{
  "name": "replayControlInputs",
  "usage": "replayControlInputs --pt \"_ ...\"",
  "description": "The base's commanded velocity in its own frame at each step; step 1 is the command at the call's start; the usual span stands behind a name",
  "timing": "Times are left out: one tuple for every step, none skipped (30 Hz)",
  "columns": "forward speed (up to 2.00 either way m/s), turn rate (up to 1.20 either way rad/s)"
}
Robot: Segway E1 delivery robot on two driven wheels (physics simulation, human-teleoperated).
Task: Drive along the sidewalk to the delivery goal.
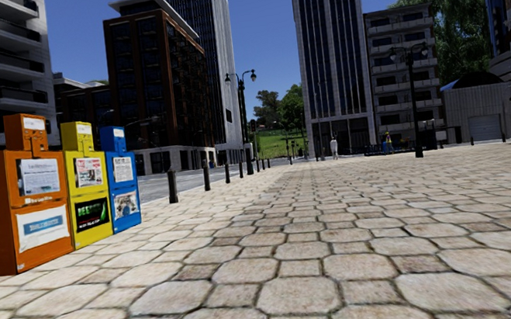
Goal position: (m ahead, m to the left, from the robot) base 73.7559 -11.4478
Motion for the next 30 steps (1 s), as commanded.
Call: replayControlInputs --pt "2.0 0.0" --pt "2.0 0.0" --pt "2.0 0.0" --pt "2.0 0.0" --pt "2.0 0.0" --pt "2.0 0.0" --pt "2.0 0.0" --pt "2.0 0.0" --pt "2.0 0.0" --pt "2.0 0.0" --pt "2.0 0.0" --pt "2.0 0.0" --pt "2.0 0.0" --pt "2.0 0.0" --pt "2.0 0.0" --pt "2.0 0.0" --pt "2.0 0.0" --pt "2.0 0.0" --pt "2.0 0.0" --pt "2.0 0.0" --pt "2.0 0.0" --pt "2.0 -0.33" --pt "2.0 -0.76" --pt "2.0 -0.78" --pt "2.0 -1.2" --pt "2.0 -1.2" --pt "2.0 -1.2" --pt "2.0 -1.2" --pt "2.0 -1.2" --pt "2.0 -1.12"
